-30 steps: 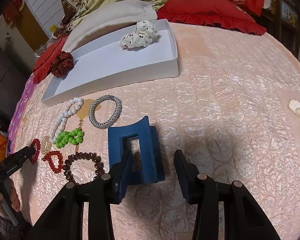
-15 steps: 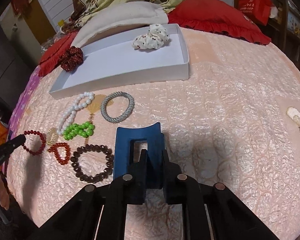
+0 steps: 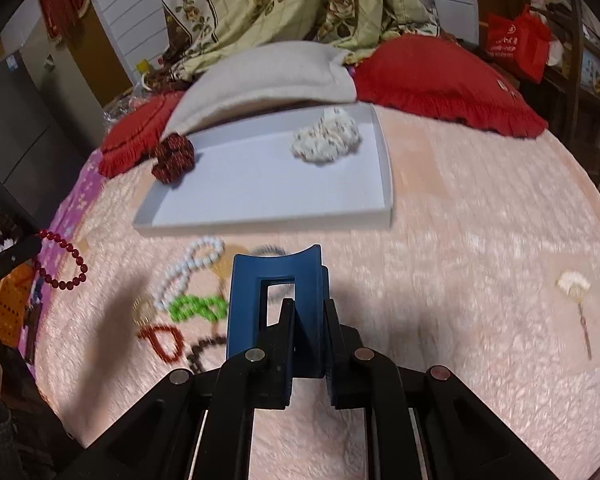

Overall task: Organize jewelry
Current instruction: 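Grasp the blue claw clip with the right tool while the left tool grasps the red bead bracelet, then lower the blue clip and red bracelet into the white tray and open both tools, then move both tools back over the remaining bracelets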

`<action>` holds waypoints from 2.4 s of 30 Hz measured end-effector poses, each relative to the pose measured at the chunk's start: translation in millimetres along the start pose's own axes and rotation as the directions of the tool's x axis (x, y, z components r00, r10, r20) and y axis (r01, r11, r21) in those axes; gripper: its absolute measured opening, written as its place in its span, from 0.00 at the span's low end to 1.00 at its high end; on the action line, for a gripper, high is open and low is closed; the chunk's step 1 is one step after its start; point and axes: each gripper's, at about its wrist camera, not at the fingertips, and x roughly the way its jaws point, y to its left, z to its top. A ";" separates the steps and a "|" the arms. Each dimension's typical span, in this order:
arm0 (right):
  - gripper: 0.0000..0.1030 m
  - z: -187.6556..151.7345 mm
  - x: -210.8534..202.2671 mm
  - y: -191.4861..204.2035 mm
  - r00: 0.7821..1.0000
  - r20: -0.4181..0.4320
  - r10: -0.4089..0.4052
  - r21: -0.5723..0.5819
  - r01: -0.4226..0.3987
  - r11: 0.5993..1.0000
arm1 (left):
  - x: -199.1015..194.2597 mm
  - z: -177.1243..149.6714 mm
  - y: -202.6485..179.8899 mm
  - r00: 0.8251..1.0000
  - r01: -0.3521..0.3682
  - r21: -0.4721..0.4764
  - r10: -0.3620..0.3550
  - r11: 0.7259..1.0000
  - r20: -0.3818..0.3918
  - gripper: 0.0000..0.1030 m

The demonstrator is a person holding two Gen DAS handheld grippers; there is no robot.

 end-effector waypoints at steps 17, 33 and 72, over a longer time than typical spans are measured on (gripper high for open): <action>0.11 141.2 109.5 23.0 0.995 -0.053 0.086 0.046 -0.084 0.995 | 136.4 126.8 -30.3 0.997 -0.023 0.060 0.028 0.998 -0.071 0.08; 0.11 180.5 198.8 7.2 0.988 -0.138 0.072 0.103 -0.058 0.993 | 253.2 155.6 -16.8 0.983 -0.067 0.029 0.071 0.997 -0.169 0.11; 0.39 -40.8 55.9 -10.3 0.981 -0.163 0.105 0.078 -0.093 0.993 | 100.9 -61.7 12.2 0.971 0.013 -0.116 -0.040 0.993 -0.238 0.35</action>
